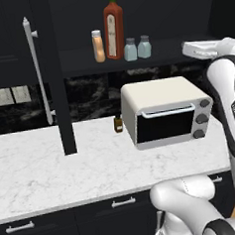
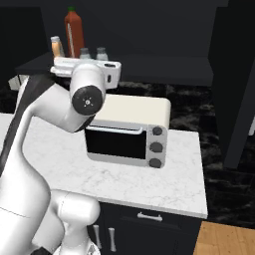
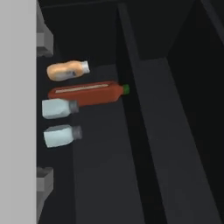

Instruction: Put the shaker and condiment bottle from the counter next to their counterparts in the cabinet.

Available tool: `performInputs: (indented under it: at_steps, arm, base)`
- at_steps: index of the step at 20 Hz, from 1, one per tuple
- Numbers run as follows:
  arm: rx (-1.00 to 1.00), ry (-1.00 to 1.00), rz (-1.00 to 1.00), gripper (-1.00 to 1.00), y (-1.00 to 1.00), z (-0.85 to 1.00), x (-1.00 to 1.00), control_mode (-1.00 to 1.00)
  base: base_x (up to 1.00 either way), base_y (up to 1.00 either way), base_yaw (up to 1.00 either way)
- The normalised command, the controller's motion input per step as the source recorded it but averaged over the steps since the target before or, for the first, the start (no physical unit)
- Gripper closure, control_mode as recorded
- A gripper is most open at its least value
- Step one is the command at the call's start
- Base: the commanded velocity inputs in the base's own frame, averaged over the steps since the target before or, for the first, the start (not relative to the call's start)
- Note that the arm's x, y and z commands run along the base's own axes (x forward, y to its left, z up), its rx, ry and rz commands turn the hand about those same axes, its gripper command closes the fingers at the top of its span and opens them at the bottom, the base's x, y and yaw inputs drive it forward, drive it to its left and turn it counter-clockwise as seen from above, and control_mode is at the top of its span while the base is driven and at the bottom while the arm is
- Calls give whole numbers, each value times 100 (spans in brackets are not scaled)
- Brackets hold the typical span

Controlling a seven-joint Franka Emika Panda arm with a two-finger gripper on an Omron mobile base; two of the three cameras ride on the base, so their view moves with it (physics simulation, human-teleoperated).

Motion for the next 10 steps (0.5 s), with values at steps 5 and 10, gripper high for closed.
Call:
performInputs:
  at_steps: [5, 10]
  arm:
    - [18, 11, -19, -100, -21, 2, -87, -100]
    - [18, 21, -16, -100, -10, 0, -83, -100]
  base:
    - [0, 0, 0]
    - [0, 0, 0]
